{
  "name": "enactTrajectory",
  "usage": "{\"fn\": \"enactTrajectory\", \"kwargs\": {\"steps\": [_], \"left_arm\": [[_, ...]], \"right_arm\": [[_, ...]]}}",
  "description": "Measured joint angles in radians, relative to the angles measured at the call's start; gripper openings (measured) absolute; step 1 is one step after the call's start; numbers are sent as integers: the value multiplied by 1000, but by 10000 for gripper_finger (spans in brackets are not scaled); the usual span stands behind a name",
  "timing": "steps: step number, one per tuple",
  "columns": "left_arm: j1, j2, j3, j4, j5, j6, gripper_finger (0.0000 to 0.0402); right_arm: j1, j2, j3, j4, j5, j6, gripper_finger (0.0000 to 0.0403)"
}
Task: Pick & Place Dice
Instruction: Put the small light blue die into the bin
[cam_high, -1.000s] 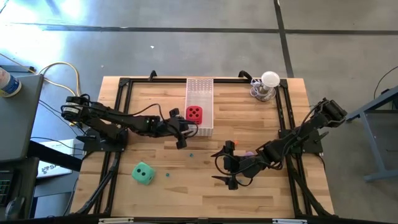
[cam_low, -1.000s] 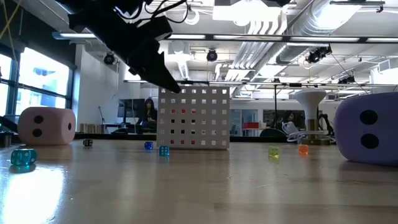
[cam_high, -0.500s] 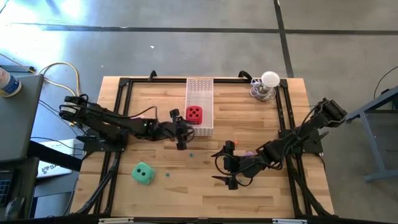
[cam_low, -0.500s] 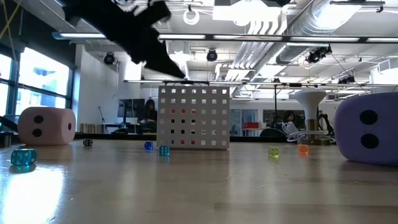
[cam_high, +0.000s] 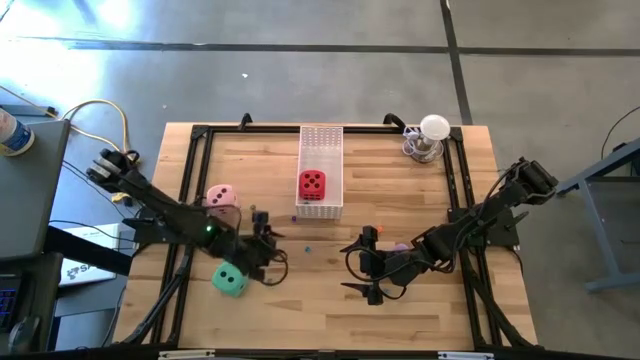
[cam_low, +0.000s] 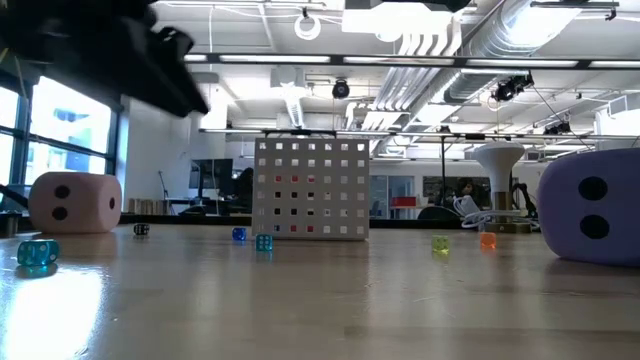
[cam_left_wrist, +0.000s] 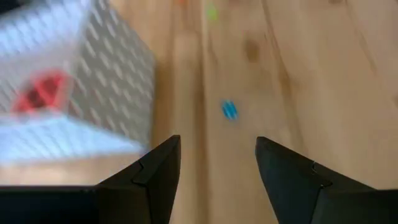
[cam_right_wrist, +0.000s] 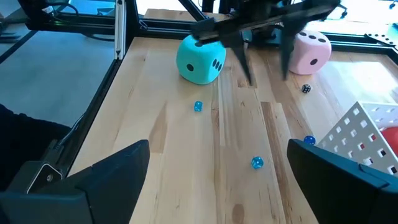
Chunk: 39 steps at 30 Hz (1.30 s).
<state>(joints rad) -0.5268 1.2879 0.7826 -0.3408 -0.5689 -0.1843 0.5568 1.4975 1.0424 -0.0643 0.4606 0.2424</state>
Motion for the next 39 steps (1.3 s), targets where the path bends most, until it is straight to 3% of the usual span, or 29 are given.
{"fn": "enactTrajectory", "kwargs": {"steps": [5,8,16,24,30,39], "left_arm": [[-95,33,0,-45,84,-169,200],[-141,54,0,-38,144,-182,200],[-233,161,0,-22,152,-184,200],[-205,265,3,35,175,-240,200],[-167,268,3,38,270,-241,200],[-177,262,2,27,284,-243,200]], "right_arm": [[0,0,0,1,0,-1,372],[0,0,0,2,0,-1,372],[0,0,0,2,0,0,372],[0,0,0,2,0,0,372],[0,0,0,2,0,0,372],[0,0,0,2,0,0,372]]}}
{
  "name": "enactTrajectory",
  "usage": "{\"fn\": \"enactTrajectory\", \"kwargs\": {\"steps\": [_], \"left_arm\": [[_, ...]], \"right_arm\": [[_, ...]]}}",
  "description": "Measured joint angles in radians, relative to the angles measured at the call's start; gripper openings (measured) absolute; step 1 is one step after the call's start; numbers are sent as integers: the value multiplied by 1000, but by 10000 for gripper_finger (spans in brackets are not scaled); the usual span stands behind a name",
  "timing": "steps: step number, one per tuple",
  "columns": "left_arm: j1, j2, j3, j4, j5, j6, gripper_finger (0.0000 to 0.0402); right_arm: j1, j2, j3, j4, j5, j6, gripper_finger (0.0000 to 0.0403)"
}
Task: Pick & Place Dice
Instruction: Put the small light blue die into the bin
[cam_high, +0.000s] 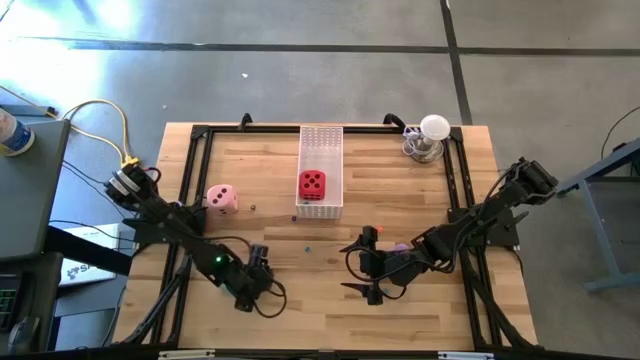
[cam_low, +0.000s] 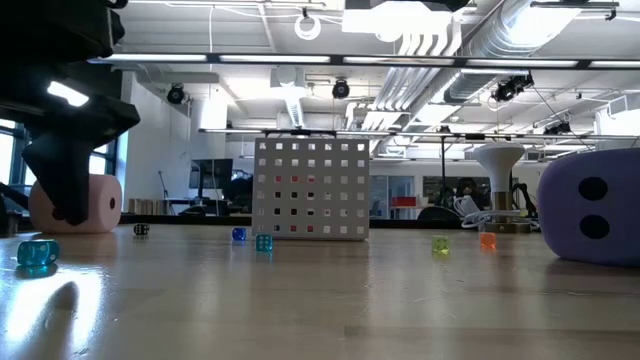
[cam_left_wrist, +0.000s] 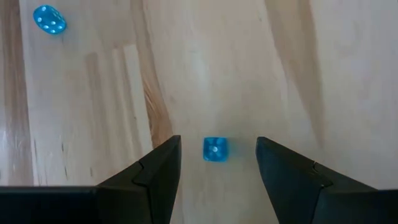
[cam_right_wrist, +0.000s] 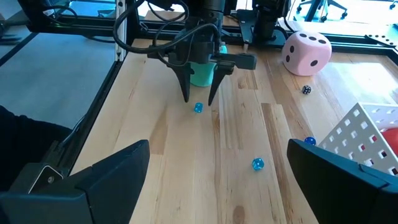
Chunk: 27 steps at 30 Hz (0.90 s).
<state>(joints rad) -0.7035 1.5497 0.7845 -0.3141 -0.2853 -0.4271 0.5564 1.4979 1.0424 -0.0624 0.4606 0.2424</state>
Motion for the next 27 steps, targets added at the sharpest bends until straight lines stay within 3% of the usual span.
{"fn": "enactTrajectory", "kwargs": {"steps": [13,17,27], "left_arm": [[-51,-89,-5,10,-5,0,200],[-13,-95,-3,83,-31,19,200],[62,-92,-3,62,49,2,200]], "right_arm": [[0,0,0,0,0,0,372],[0,0,0,0,0,0,372],[0,0,0,-1,0,0,372]]}}
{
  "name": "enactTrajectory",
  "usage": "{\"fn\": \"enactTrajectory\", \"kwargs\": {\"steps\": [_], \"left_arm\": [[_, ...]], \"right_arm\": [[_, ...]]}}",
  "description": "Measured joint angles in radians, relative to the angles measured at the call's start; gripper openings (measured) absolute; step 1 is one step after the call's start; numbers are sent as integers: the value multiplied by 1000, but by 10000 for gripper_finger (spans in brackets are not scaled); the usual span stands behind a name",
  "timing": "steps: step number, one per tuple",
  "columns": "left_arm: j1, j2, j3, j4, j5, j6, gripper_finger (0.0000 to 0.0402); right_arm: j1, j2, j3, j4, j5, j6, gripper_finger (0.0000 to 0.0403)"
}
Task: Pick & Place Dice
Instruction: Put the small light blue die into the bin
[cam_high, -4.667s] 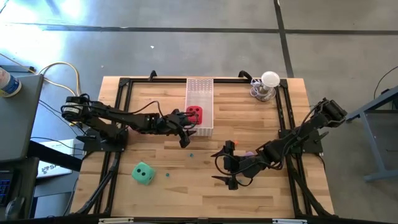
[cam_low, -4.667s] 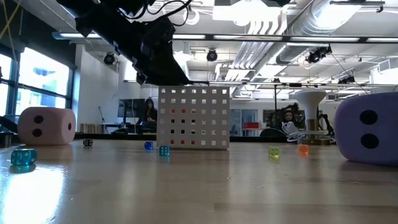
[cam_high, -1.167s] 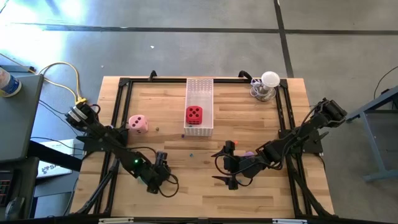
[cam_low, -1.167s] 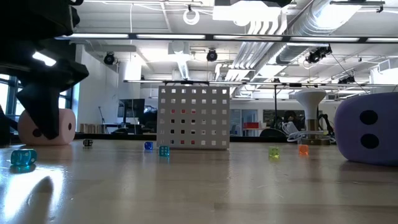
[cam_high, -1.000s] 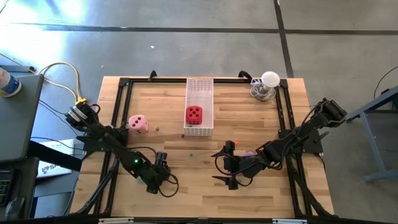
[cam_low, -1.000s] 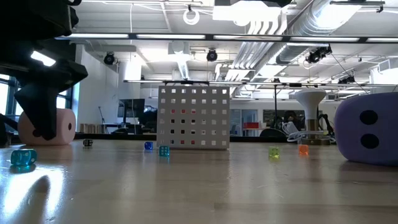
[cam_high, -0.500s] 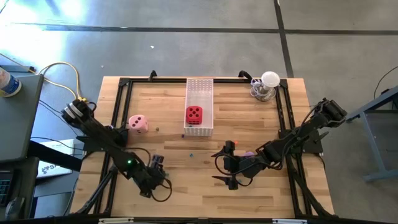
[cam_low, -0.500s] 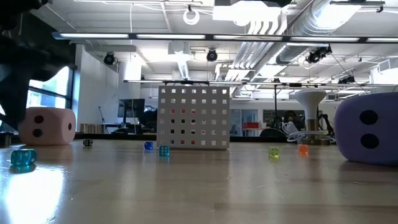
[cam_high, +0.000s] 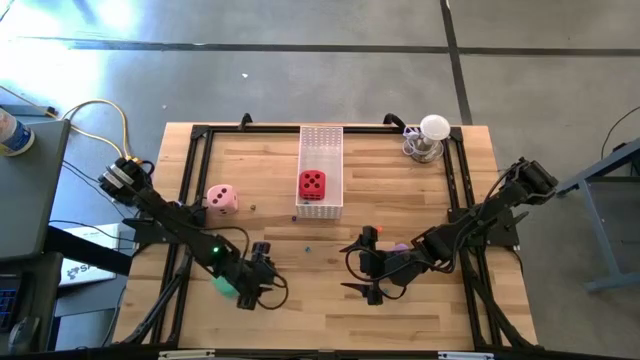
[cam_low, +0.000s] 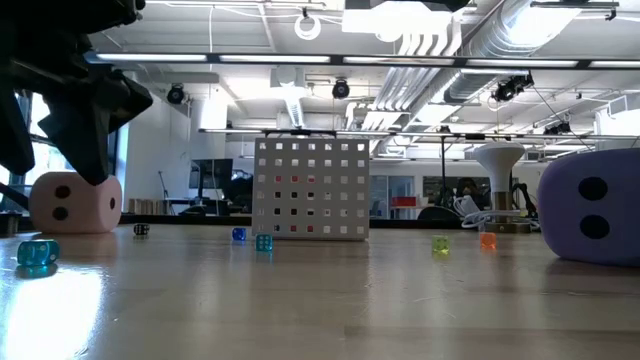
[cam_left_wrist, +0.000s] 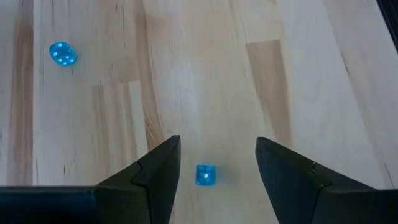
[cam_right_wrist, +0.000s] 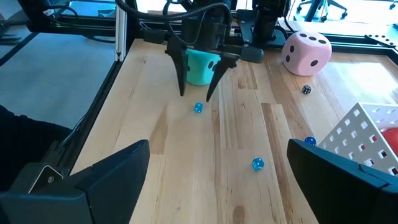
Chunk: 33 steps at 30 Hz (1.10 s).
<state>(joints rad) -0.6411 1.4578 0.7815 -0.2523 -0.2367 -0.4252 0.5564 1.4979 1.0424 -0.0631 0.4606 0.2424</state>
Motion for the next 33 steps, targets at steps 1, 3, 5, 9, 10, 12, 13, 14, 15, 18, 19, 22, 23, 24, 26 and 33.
{"fn": "enactTrajectory", "kwargs": {"steps": [1,3,5,9,10,12,13,14,15,18,19,22,23,24,26,33], "left_arm": [[0,0,0,-1,0,-1,200],[0,1,0,-2,0,-2,200],[0,13,0,-1,-1,-2,200],[0,49,1,-10,-1,-2,200],[0,59,1,-17,-1,-2,200],[2,71,1,-20,-1,-1,200],[2,73,1,-22,-1,-2,200],[3,73,1,-32,-1,-2,200],[2,73,1,-41,-2,-2,200],[4,73,1,-43,-10,-2,200],[4,73,1,-43,-10,-2,200],[5,83,2,-44,-13,-2,200],[5,89,2,-43,-13,-2,200],[5,95,2,-41,-12,-2,200],[4,107,2,-42,-10,-4,200],[4,110,2,-78,-4,-70,200]], "right_arm": [[0,0,0,0,0,0,372],[0,0,0,0,0,0,372],[0,0,0,0,0,0,372],[0,0,0,0,0,0,372],[0,0,0,1,0,0,372],[0,0,0,1,0,0,372],[0,0,0,1,0,0,372],[0,0,0,1,0,0,372],[0,0,0,1,0,0,372],[0,0,0,1,0,0,372],[0,0,0,0,0,0,372],[0,0,0,0,0,0,372],[0,0,0,0,0,0,372],[0,0,0,0,0,0,372],[0,0,0,0,0,0,372],[0,0,0,0,0,0,372]]}}
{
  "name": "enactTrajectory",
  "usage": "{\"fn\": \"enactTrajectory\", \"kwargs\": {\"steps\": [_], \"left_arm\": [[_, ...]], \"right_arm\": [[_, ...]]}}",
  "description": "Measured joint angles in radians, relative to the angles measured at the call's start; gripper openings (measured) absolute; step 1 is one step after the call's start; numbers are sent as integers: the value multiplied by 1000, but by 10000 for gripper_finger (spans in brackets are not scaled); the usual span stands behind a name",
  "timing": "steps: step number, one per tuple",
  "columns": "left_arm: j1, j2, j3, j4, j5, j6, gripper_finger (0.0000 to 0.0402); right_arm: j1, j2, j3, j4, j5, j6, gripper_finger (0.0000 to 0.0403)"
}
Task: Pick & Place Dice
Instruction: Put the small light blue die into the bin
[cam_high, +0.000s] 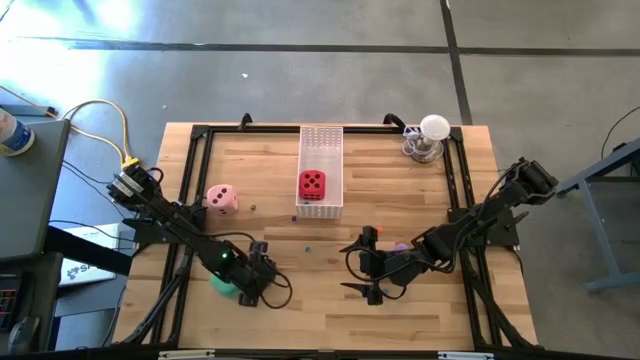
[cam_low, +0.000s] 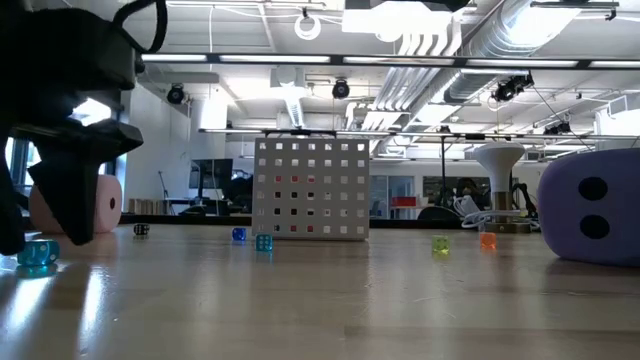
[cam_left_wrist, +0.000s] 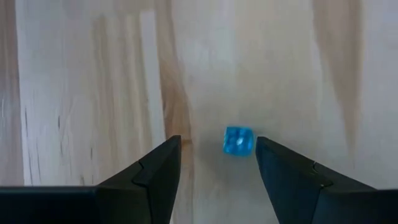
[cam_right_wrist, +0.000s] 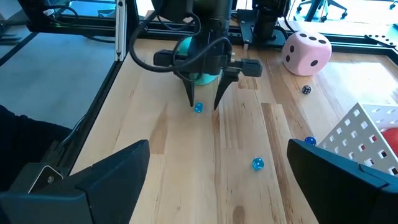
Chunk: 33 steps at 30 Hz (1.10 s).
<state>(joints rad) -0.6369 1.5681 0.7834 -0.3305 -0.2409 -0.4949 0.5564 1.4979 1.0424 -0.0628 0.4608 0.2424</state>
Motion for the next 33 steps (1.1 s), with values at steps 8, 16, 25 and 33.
{"fn": "enactTrajectory", "kwargs": {"steps": [8,16,25,33], "left_arm": [[0,0,0,-13,1,-44,200],[-7,11,0,14,2,-34,198],[2,40,2,25,40,-60,172],[0,41,1,30,37,-57,120]], "right_arm": [[0,0,0,0,0,0,372],[0,0,0,0,0,0,372],[0,0,0,0,0,0,372],[0,0,0,0,0,0,372]]}}
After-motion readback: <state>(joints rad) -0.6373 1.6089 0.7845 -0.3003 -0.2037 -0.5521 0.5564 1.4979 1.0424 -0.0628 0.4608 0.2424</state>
